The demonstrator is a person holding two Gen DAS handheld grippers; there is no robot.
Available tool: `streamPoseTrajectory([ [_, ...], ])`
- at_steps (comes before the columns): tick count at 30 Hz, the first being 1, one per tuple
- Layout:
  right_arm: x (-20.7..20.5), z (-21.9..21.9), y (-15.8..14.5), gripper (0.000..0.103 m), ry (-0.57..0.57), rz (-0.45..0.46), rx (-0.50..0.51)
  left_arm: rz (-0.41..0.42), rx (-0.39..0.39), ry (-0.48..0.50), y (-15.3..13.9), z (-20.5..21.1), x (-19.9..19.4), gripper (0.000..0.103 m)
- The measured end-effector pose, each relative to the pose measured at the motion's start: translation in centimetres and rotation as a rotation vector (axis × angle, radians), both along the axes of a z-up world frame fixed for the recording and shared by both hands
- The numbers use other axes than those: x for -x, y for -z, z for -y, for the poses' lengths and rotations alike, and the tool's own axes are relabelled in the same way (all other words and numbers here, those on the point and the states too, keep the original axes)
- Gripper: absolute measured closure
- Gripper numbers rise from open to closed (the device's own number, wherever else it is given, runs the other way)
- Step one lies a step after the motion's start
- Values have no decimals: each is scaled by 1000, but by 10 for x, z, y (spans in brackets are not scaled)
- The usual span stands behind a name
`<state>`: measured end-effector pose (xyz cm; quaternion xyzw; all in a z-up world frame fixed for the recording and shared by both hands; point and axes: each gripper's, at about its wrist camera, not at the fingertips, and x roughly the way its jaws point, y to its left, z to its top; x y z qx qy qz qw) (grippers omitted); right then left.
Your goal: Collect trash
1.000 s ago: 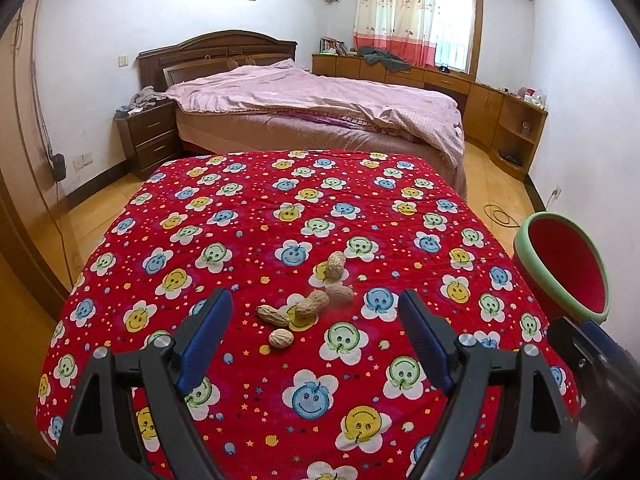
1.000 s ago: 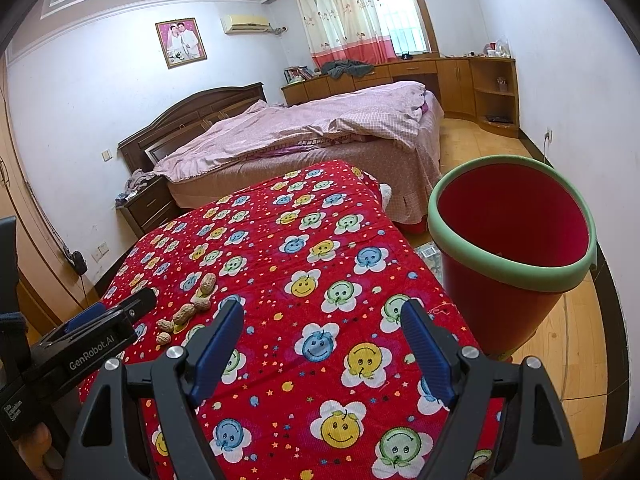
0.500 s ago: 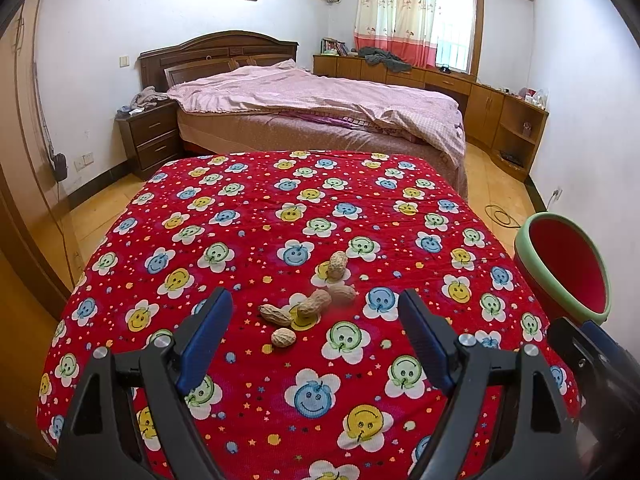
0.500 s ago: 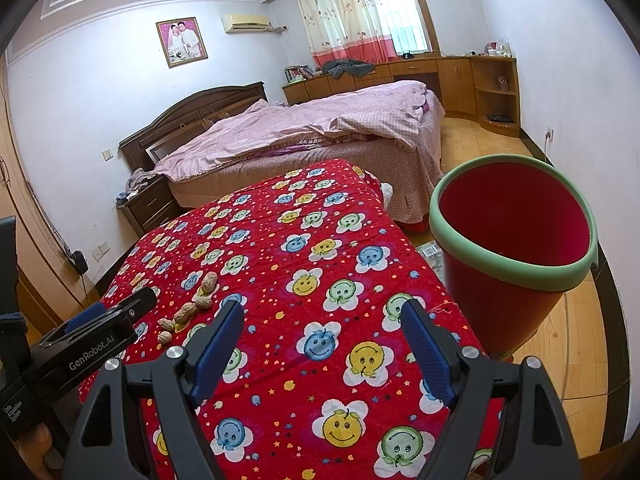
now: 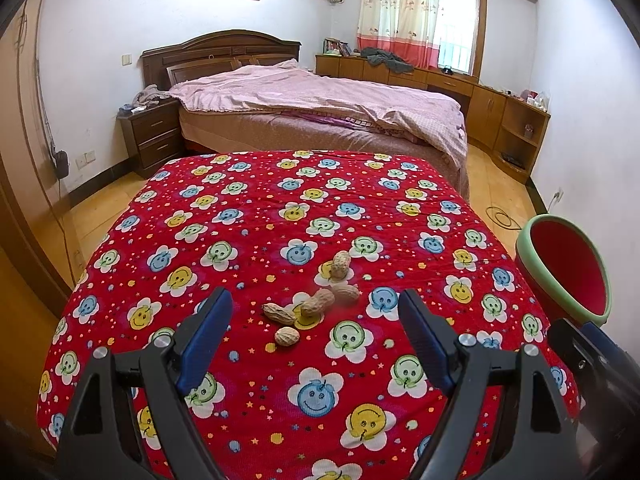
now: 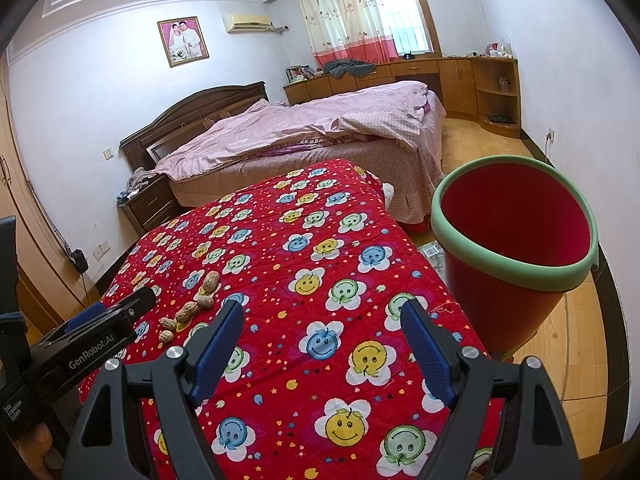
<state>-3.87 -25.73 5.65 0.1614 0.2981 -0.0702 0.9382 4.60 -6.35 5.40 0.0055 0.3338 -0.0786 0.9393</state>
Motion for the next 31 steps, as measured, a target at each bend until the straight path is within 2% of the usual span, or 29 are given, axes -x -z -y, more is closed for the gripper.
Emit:
streamPoseTrajectory([
  [31,-1,-7,-1,20,-3,7,6,38,-1,-21,-7,-8,7,18],
])
